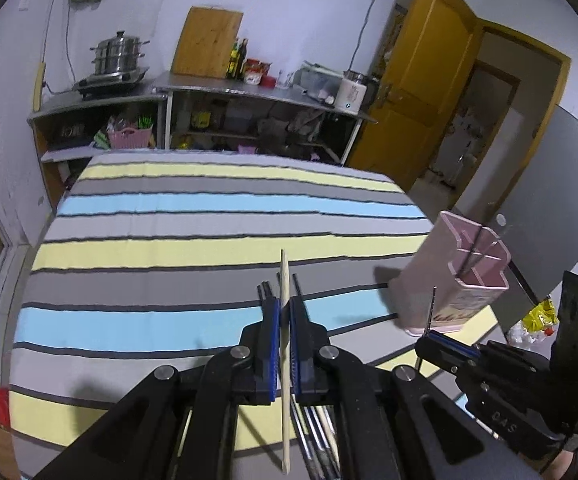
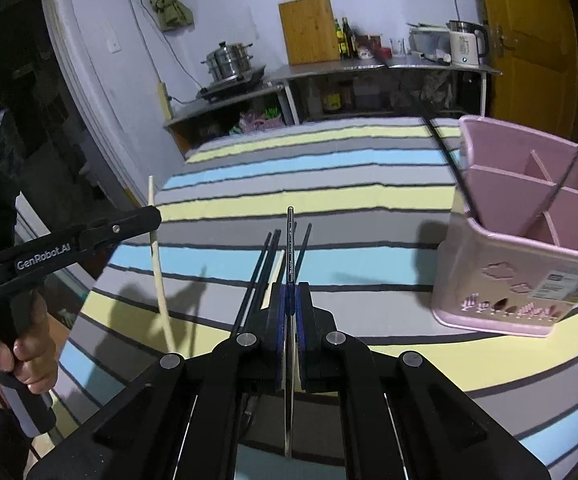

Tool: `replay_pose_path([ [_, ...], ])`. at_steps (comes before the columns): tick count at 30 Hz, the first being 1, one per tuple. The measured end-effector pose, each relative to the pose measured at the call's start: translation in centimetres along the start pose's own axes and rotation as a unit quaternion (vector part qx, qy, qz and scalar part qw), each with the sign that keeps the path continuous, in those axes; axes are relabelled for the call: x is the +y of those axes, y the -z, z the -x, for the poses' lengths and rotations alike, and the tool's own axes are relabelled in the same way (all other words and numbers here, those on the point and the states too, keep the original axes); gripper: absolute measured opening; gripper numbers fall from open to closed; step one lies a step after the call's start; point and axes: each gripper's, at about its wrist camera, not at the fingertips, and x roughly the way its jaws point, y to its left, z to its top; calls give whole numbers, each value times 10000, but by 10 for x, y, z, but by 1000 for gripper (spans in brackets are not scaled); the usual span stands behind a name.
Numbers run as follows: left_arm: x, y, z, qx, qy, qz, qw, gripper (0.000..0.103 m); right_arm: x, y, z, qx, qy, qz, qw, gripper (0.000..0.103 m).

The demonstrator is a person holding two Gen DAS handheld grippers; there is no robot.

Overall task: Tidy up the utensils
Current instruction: 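Carry both held utensils up over the pink caddy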

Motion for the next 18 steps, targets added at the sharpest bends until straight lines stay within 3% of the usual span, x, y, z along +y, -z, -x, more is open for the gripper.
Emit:
replay_pose_path([
  [9, -26, -4, 46, -295, 163, -189, 9993, 4, -6, -5, 39, -379, -59, -30, 9993, 5],
  [18, -55, -6, 61, -339, 397, -322, 9981, 4, -18, -6, 74, -654, -21, -152, 9977, 5],
])
